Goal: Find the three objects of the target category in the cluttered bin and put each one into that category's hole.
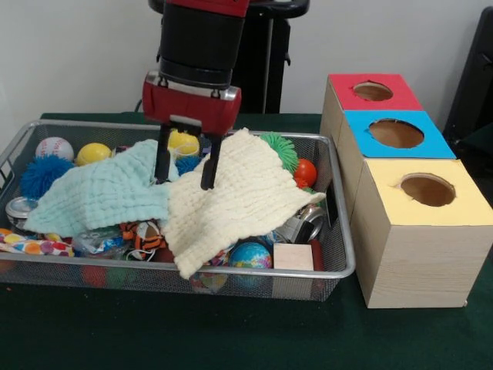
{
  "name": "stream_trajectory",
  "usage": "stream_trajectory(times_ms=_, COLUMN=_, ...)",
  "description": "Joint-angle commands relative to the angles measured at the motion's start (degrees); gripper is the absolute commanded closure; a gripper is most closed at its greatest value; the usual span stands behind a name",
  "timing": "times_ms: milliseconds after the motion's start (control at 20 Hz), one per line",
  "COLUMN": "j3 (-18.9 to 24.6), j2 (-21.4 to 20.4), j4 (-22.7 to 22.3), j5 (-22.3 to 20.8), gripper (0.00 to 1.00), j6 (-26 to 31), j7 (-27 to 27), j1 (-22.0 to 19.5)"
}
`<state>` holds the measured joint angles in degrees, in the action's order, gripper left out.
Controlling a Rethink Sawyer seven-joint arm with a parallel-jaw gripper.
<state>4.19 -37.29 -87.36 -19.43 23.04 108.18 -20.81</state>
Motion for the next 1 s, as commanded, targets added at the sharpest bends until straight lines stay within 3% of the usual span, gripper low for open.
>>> stream_trajectory(times_ms=50, j3=-0.85, j2=9.64, j4=6.95, j5=-2.12, gripper=0.00, j6=-6.93, j7=6.63, j1=1.98)
stream_trajectory(times_ms=350, j3=-3.01, j2=11.65, j4=10.78, j5=-2.30, gripper=0.00, j6=-6.51, j7=4.40, j1=3.43)
stream_trajectory(times_ms=650, j3=-1.76, j2=13.26, j4=11.64, j5=-4.85, gripper=0.00, j6=-2.64, j7=-3.15, j1=1.02)
stream_trajectory(times_ms=1000, j3=-1.83, j2=15.57, j4=12.26, j5=-6.22, gripper=0.00, j6=1.28, j7=-5.49, j1=-1.16)
